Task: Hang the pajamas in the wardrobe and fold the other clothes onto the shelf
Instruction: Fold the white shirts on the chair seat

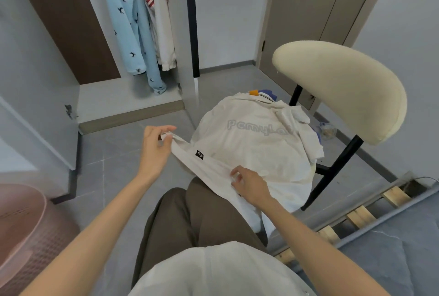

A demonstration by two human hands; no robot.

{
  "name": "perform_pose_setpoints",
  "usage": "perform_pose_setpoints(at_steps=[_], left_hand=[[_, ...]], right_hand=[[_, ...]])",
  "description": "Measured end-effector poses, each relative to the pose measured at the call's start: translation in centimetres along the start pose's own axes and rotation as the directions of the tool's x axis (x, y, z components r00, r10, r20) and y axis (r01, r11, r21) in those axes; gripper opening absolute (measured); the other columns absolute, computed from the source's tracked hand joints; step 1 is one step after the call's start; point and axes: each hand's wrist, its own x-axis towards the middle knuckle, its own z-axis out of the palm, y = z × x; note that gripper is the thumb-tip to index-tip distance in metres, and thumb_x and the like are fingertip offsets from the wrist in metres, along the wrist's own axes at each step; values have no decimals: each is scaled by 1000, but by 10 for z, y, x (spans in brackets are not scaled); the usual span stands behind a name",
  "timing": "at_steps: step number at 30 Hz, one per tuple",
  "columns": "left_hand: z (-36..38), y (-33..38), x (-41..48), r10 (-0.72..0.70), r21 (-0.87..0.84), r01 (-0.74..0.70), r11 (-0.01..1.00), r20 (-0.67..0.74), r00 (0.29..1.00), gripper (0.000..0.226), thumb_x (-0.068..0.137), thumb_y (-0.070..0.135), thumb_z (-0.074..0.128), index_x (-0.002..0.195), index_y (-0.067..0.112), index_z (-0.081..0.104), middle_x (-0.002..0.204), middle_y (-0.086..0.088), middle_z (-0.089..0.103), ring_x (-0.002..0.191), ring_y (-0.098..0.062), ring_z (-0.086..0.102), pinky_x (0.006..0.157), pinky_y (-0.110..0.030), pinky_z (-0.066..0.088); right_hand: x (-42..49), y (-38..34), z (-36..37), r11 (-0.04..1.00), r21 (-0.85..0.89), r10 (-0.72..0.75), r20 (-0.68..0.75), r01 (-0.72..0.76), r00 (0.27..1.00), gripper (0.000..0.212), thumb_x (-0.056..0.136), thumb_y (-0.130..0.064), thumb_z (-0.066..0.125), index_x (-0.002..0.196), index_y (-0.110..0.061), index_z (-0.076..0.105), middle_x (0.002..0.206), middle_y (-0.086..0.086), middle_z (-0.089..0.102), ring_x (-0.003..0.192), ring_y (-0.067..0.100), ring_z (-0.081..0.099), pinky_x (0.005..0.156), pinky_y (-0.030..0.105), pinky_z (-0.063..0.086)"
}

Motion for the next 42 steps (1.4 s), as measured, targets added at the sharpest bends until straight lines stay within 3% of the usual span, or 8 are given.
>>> perform_pose_setpoints(at_steps=[3,7,11,17,25,30,36,42], left_hand=[[-1,1,4,-19,5,19,1000,52,998,29,91,0,48,112,15,63,108,-3,43,98,-10,44,95,-35,45],[1,5,6,-42,-30,44,999,51,998,31,90,-4,46,110,11,65,107,-4,43,99,-13,46,87,-42,53],[3,4,9,-75,-86,73,994,-27,997,25,94,0,45,102,13,65,108,-5,42,85,-1,53,66,-29,58],[4,-5,29,-160,-93,152,984,-79,984,21,96,2,45,104,1,64,109,-8,40,82,-18,54,46,-14,52],[3,1,33,-176,-128,167,978,-70,982,23,96,1,42,103,3,63,107,-8,37,65,-5,58,50,-16,54],[-4,3,28,-166,-146,162,976,-11,986,19,98,4,40,99,8,58,110,-9,42,87,-15,52,56,-19,55],[-3,6,27,-223,-265,217,940,8,975,18,96,4,41,91,11,57,91,-3,47,77,-11,53,53,-17,54],[-2,20,32,-271,-338,279,899,72,960,24,93,1,43,83,16,59,88,-5,44,68,-11,50,53,-22,56]], right_hand=[[1,6,0,995,-96,-27,-2,27,1000,41,88,-28,58,128,-23,47,115,2,53,108,23,50,77,32,45],[4,5,0,996,-79,45,51,-41,998,23,90,-26,55,111,-16,58,113,3,61,103,24,55,81,32,45],[-5,4,-13,999,28,-26,-29,27,999,5,87,-20,54,90,-17,51,80,-2,59,71,19,52,62,32,41],[-38,19,-44,988,41,-146,1,146,989,23,74,-16,58,68,-24,38,61,-4,46,55,13,37,53,26,33],[-46,4,-21,838,-383,-346,178,389,921,11,84,-16,49,93,-18,56,92,-1,61,84,22,57,68,27,29],[-32,-9,-14,844,-396,-262,284,362,922,21,91,-22,51,105,-27,66,112,-4,61,106,17,55,88,29,32],[-29,-36,-15,947,-126,-293,39,295,955,12,84,-30,55,93,-21,57,94,-7,61,93,19,57,77,31,43],[-18,-82,-2,945,-122,-321,-160,304,933,40,79,-52,62,87,-21,39,83,-7,49,75,16,47,62,29,36]])
